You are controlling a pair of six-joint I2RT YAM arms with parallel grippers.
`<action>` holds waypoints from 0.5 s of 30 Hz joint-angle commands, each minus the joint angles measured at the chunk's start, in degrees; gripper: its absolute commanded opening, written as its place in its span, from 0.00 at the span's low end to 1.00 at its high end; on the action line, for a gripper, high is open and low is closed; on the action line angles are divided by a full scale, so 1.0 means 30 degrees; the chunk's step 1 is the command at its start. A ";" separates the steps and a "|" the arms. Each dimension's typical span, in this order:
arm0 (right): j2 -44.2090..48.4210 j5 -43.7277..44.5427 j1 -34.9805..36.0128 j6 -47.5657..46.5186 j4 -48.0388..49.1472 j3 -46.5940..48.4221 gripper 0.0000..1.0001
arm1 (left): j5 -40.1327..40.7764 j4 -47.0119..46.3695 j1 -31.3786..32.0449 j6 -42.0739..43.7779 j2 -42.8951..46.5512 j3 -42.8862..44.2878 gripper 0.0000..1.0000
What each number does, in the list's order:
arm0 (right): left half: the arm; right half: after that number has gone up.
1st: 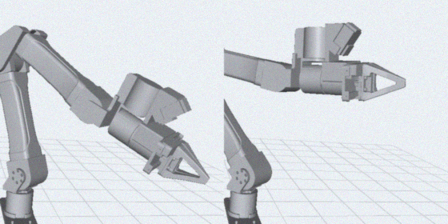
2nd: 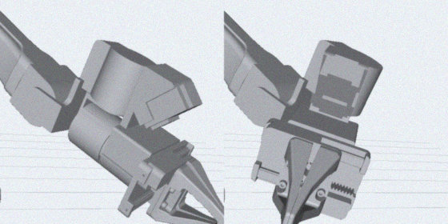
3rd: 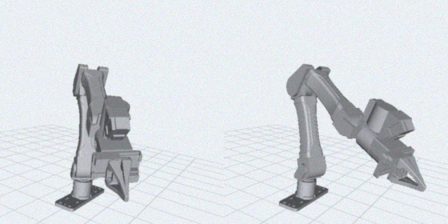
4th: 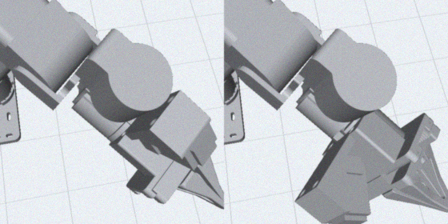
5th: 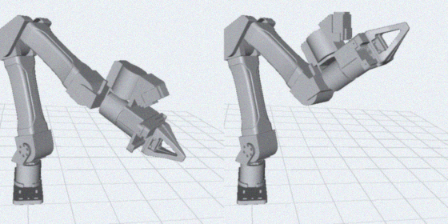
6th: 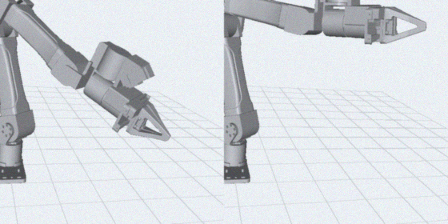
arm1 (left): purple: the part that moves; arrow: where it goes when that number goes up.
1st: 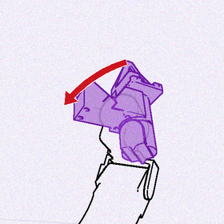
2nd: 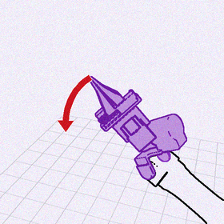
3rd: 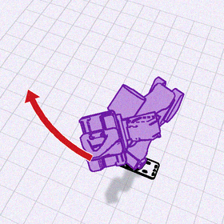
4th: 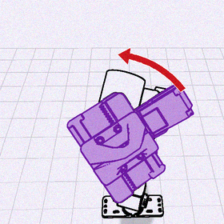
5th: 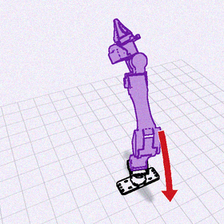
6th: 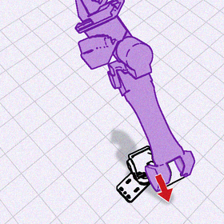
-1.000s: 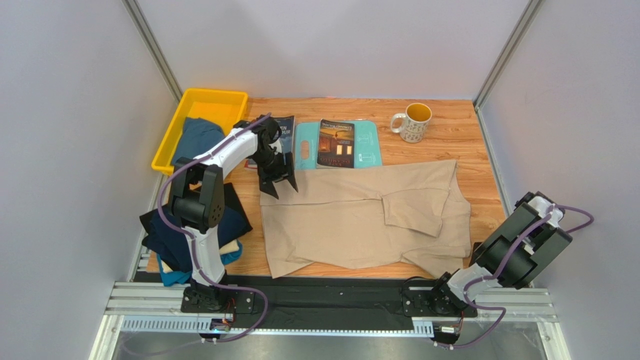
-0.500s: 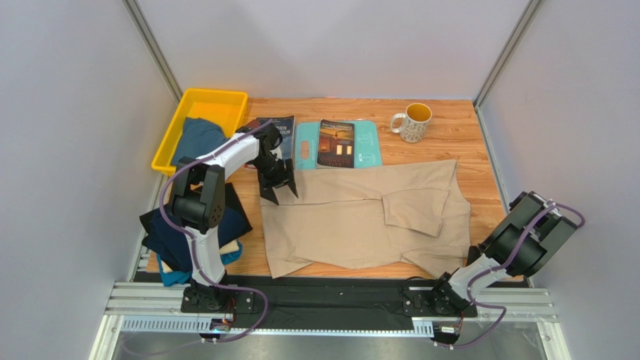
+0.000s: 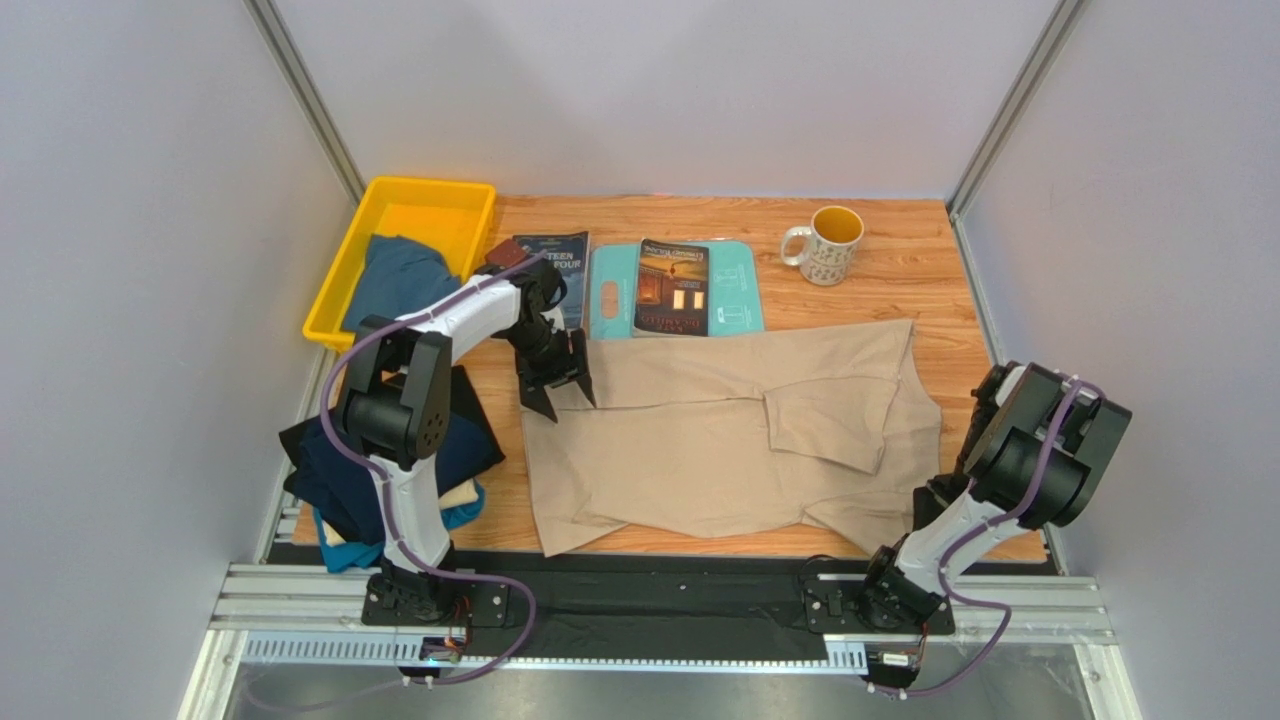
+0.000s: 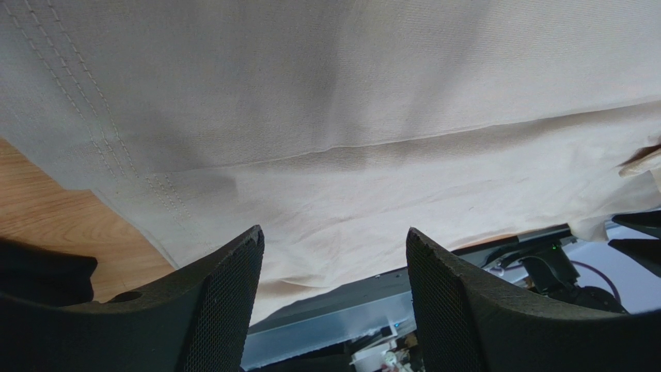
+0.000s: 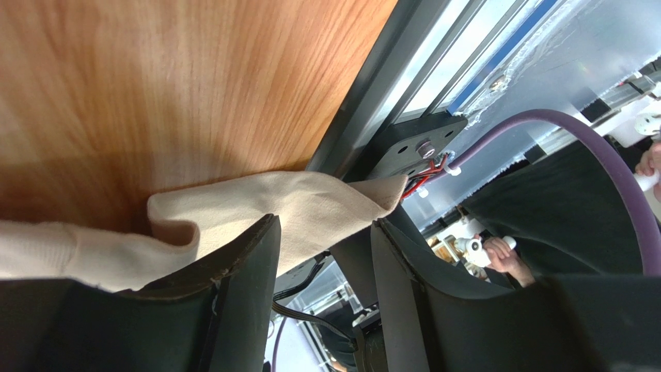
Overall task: Fold and stack the t-shirts
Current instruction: Fold the tshirt
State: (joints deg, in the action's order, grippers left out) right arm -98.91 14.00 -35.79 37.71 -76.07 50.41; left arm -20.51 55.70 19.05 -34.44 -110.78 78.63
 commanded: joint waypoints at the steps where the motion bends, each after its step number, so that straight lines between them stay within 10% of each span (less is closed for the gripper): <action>1: -0.0339 0.0460 -0.0052 0.0173 -0.0511 0.0129 0.52 | 0.0011 -0.0257 0.0067 -0.0299 0.1185 -0.0077 0.74; 15: 0.0569 -0.0563 -0.0374 -0.0265 -0.1535 0.1036 0.52 | -0.0047 -0.0023 0.0067 -0.0065 0.0863 0.0538 0.74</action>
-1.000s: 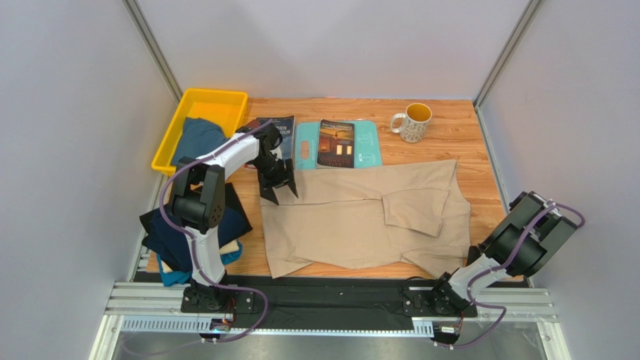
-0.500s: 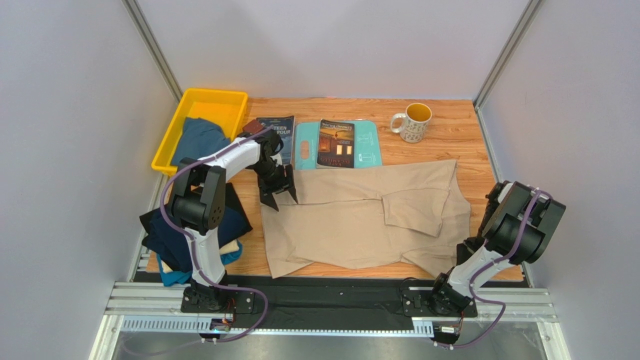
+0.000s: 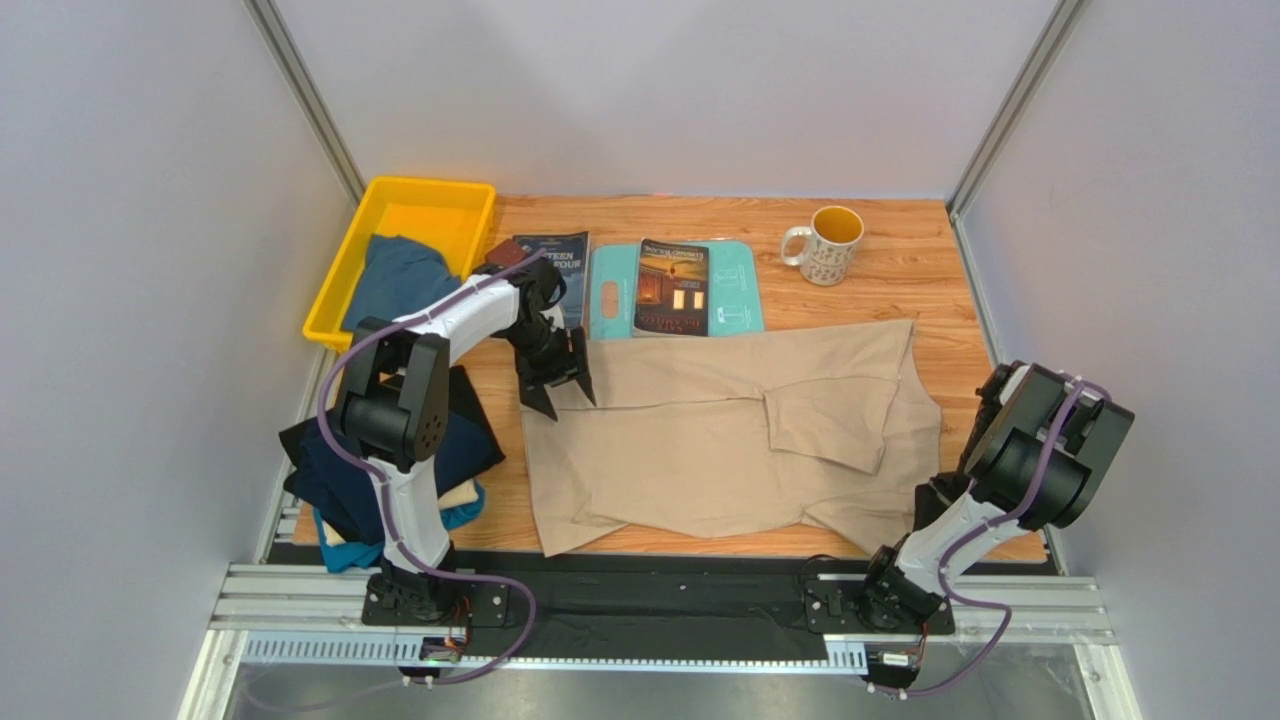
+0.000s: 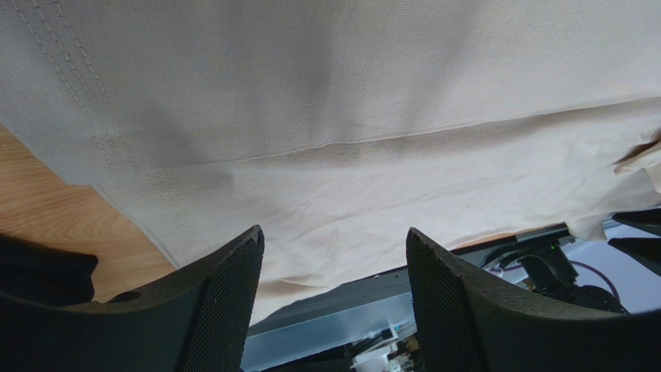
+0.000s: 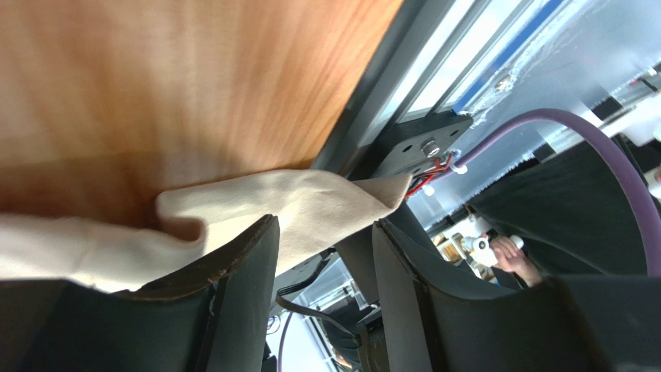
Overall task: Fold and stack the t-shirts
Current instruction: Fold the tshirt
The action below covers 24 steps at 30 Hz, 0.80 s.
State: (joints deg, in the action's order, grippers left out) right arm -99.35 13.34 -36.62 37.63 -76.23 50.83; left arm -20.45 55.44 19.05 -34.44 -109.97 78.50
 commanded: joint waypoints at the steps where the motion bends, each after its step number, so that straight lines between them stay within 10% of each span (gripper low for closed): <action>1: 0.0773 -0.0433 -0.0098 -0.0238 -0.1544 0.0986 0.52 | -0.0127 0.0036 0.0067 -0.0093 0.0535 0.0582 0.74; 24: 0.1268 -0.2542 -0.3113 0.1258 -0.0930 -0.0094 0.60 | 0.0487 0.1178 0.0067 -0.0006 0.0623 0.1753 0.74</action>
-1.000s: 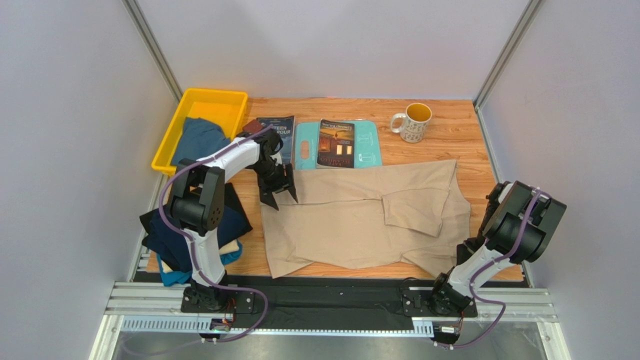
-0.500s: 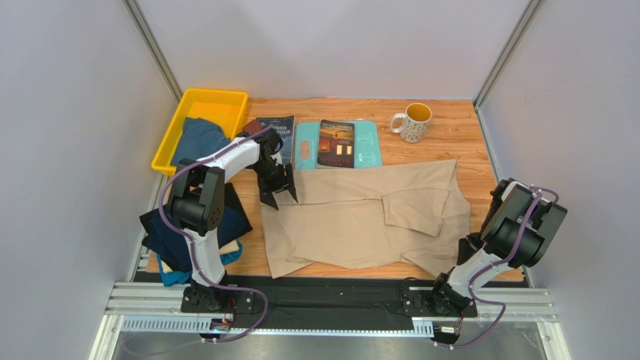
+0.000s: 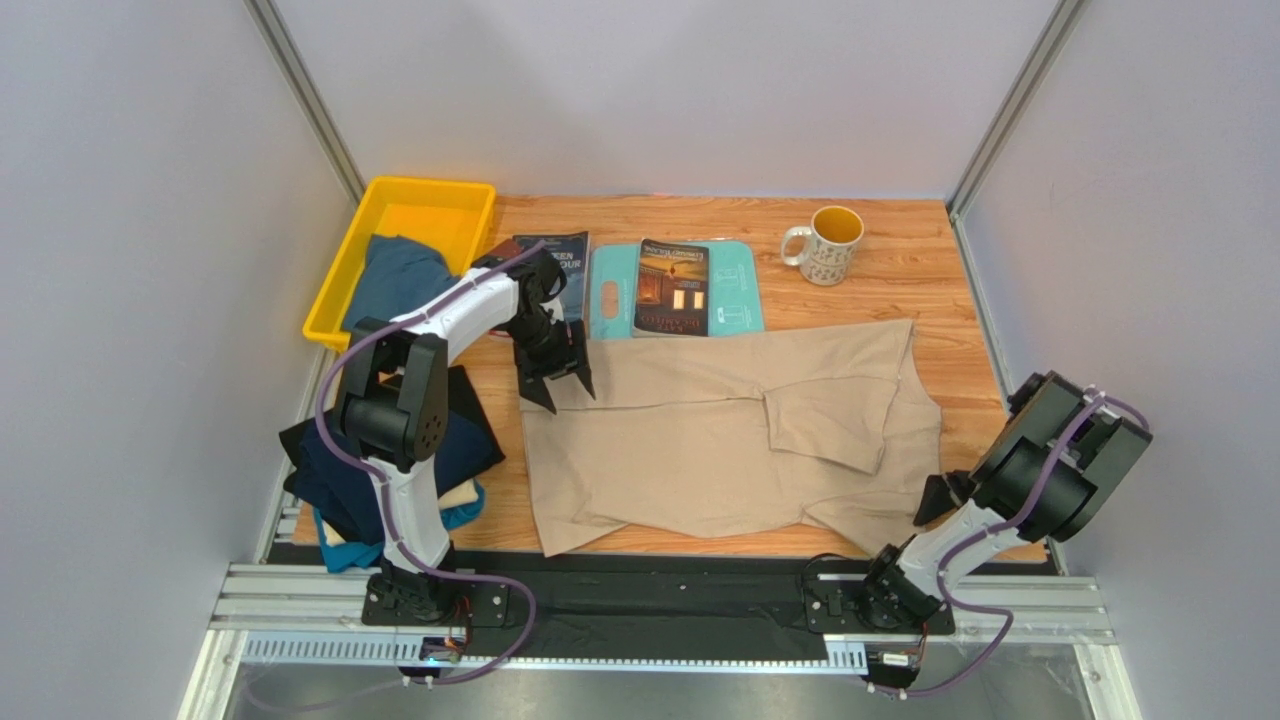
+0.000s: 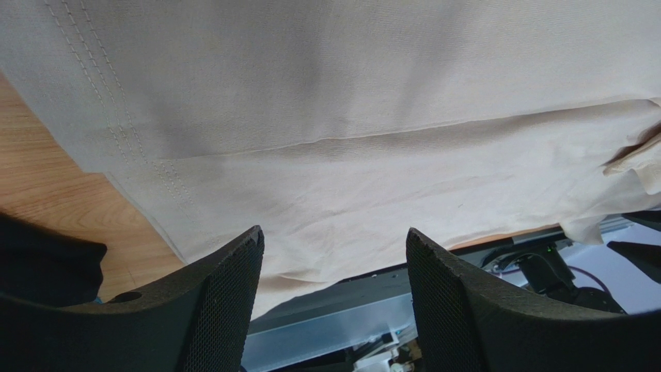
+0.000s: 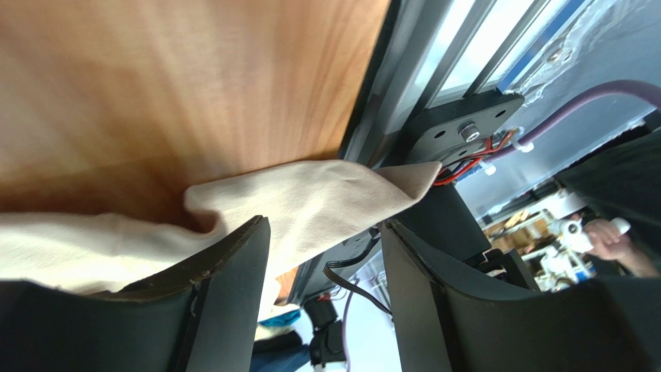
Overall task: Fold and stack the t-shirts
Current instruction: Fold the tshirt
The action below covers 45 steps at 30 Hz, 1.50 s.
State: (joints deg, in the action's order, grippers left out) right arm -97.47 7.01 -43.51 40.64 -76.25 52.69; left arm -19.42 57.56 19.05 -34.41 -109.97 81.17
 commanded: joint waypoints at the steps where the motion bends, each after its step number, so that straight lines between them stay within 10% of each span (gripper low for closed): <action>1: 0.0819 -0.0431 -0.1023 0.0338 -0.0922 -0.0861 0.60 | 0.0116 0.0471 0.0096 -0.0042 0.0565 0.0894 0.74; 45: -0.1933 0.3231 -0.2461 -0.0306 -0.0600 -0.0453 0.45 | 0.0351 0.0501 0.0535 -0.0599 0.0388 0.1040 0.74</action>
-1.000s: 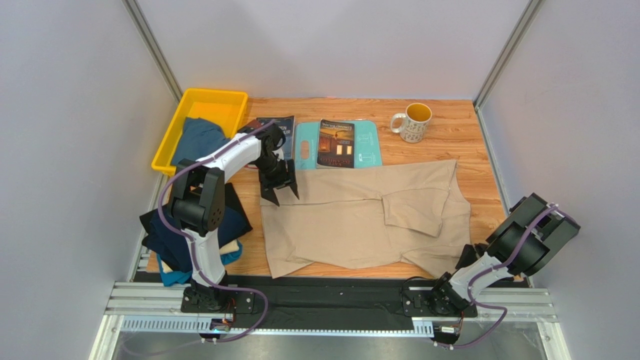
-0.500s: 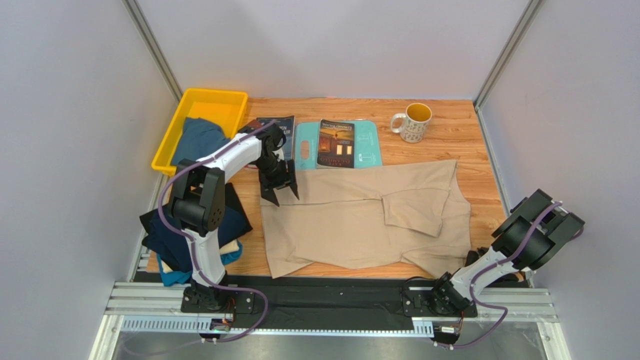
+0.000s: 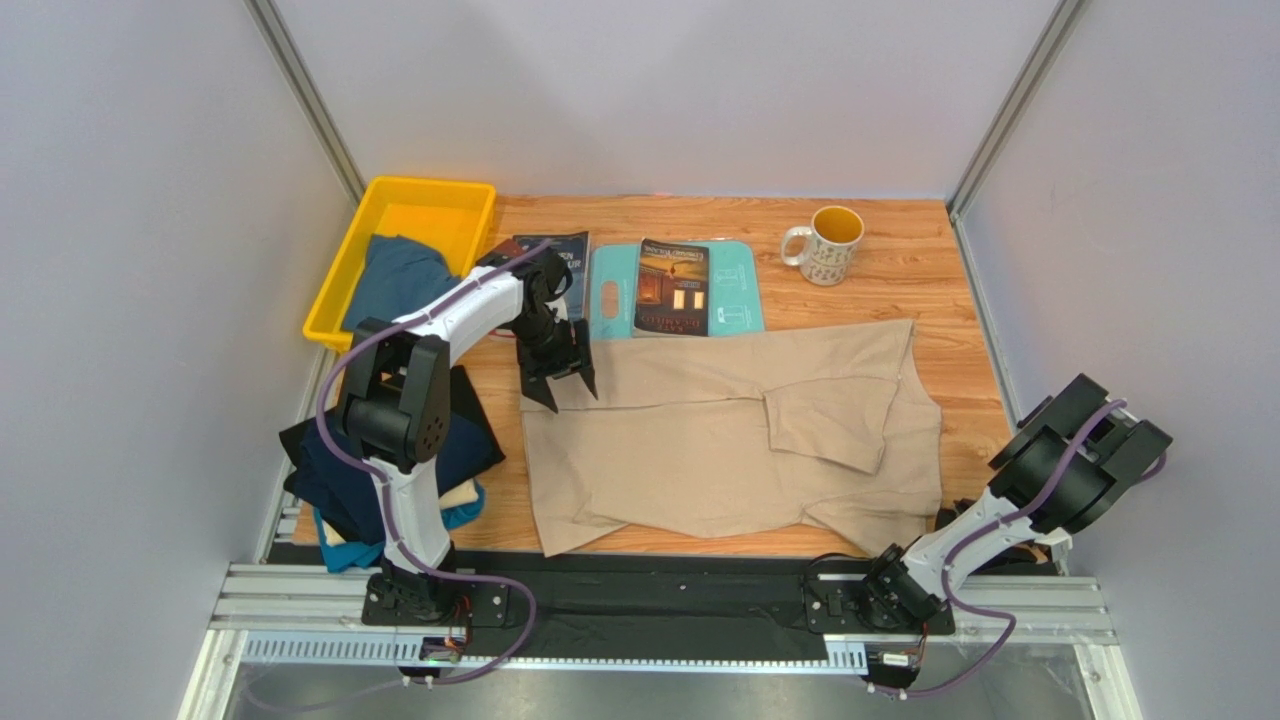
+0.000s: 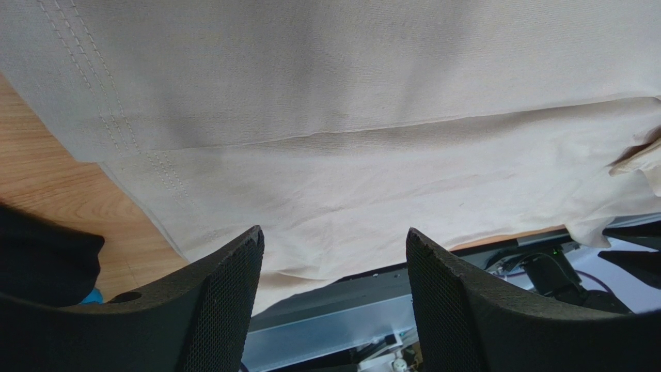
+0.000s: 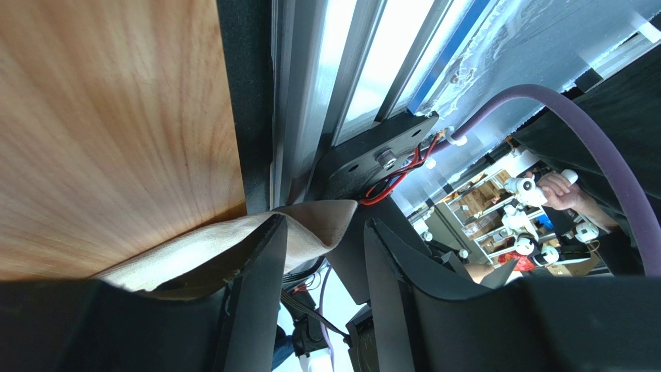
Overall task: Fold and stack the t-shirts
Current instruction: Fold the tshirt
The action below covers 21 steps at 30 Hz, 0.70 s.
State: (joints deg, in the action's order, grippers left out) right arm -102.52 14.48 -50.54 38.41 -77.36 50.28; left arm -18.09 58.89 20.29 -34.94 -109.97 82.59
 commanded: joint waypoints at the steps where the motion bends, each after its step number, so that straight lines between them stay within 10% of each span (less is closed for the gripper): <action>1: -0.0251 0.0740 -0.0086 0.0467 -0.0257 0.0320 0.45 | -0.0094 0.0027 0.0149 -0.0424 0.0388 0.0567 0.74; 10: -0.0514 0.0887 0.0500 0.0730 -0.0521 0.0525 0.22 | 0.0081 0.0027 0.0149 -0.0366 0.0535 0.0303 0.74; 13: -0.0602 0.1091 0.0647 0.0847 -0.0521 0.0496 0.00 | 0.0111 -0.0002 0.0149 -0.0336 0.0564 0.0303 0.74; 21: 0.0304 0.0770 0.0822 0.0935 -0.0960 0.0904 0.00 | 0.0286 0.0115 0.0149 -0.0161 0.0652 0.0449 0.74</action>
State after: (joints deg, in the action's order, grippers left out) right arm -103.50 15.33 -48.27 40.27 -77.41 50.46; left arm -17.85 58.89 20.29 -35.51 -109.97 82.59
